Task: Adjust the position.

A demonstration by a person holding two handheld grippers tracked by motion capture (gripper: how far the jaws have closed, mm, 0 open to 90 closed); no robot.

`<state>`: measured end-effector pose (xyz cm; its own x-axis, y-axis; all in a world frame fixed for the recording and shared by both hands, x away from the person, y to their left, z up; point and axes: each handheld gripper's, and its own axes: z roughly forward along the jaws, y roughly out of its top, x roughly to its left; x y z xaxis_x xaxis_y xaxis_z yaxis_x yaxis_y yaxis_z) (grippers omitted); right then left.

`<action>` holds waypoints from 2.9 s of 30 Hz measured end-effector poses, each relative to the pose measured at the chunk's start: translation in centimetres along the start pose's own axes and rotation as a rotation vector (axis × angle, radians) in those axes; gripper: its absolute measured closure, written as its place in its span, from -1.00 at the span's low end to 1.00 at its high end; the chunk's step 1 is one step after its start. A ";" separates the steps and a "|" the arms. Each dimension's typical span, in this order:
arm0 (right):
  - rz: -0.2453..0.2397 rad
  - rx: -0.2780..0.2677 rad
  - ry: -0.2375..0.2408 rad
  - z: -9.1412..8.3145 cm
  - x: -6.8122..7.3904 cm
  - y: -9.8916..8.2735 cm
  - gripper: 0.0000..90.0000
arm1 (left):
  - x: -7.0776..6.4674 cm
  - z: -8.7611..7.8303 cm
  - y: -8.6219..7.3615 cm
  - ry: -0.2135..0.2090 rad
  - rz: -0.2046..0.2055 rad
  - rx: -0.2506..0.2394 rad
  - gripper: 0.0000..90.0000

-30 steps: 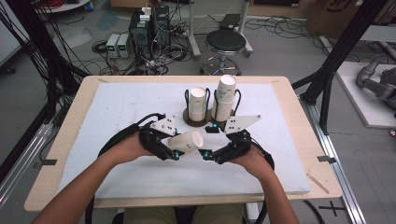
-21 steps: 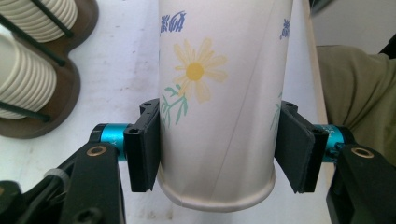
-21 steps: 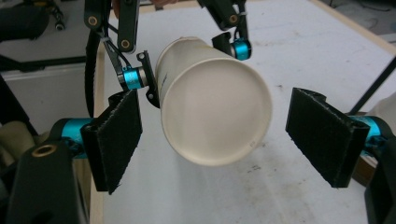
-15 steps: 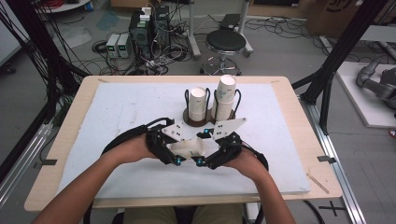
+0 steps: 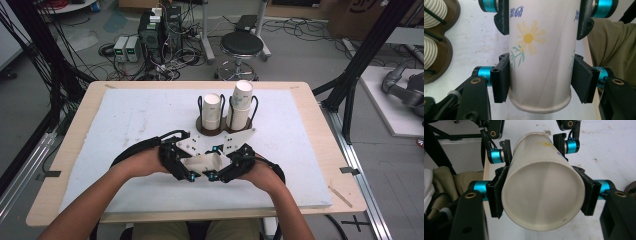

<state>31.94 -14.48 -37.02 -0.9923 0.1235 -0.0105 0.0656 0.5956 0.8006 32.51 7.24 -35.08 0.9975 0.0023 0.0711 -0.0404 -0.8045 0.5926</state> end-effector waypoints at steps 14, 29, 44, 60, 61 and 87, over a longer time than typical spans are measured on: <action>0.047 -0.033 0.026 -0.9 -0.4 -0.6 -0.17 | 0.3 -1.0 -1.3 -0.008 -0.077 -0.166 -0.52; 0.084 -0.085 0.000 -1.4 -0.9 -1.6 -0.17 | -0.8 -3.1 -6.7 0.085 -0.255 -0.603 -0.55; 0.101 -0.217 0.011 -1.3 -0.6 -1.9 -0.17 | -1.8 -1.8 -8.9 0.072 -0.299 -0.762 -0.60; 0.114 -0.292 0.062 -1.2 -0.4 -1.7 -0.17 | -1.9 -0.8 -8.6 0.031 -0.317 -0.820 -0.64; 0.110 -0.298 0.064 -1.2 -0.4 -1.7 -0.17 | -1.9 -0.8 -8.5 0.031 -0.314 -0.819 -0.64; 0.121 -0.340 0.153 -0.7 -0.3 -1.6 -0.17 | -2.2 0.5 -7.7 -0.002 -0.267 -0.828 -0.46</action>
<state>32.07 -16.03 -37.89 -0.9854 0.0419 0.1649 0.1700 0.2834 0.9438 30.68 13.12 -40.21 0.9798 0.1272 -0.1544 0.1659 -0.0859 0.9824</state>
